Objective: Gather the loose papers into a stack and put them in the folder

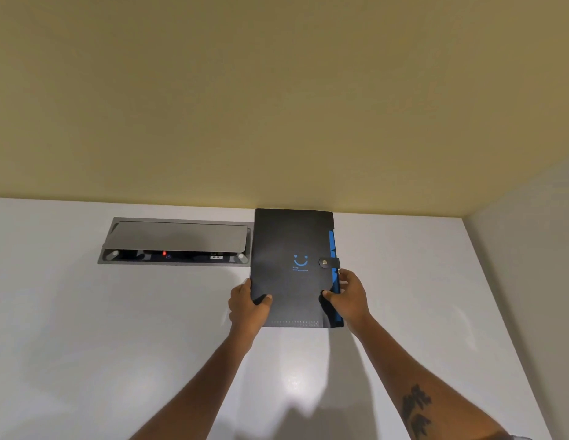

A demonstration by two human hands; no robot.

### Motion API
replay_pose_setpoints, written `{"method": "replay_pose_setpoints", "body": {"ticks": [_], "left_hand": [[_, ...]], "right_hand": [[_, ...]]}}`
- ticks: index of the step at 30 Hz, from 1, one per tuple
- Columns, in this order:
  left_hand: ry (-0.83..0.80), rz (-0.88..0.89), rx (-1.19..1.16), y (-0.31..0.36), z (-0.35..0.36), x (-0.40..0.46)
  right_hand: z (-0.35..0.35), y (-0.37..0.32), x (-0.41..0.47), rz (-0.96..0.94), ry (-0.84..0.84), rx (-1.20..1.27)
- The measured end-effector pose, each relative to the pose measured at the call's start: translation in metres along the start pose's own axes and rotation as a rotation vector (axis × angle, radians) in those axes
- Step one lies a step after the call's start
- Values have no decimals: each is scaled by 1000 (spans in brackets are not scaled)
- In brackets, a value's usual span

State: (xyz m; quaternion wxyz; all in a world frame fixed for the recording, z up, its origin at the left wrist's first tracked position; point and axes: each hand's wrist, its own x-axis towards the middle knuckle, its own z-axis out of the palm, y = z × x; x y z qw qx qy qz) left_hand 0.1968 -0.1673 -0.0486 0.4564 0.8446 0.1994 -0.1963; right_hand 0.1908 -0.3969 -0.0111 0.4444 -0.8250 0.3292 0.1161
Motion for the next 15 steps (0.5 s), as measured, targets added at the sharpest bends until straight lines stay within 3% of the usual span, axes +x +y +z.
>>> {"method": "replay_pose_setpoints", "body": {"ticks": [9, 15], "left_hand": [[-41, 24, 17, -4, -6, 3], [-39, 32, 71, -19, -22, -12]], "right_hand": [[4, 0, -5, -8, 5, 24], [2, 0, -18, -17, -12, -93]]}}
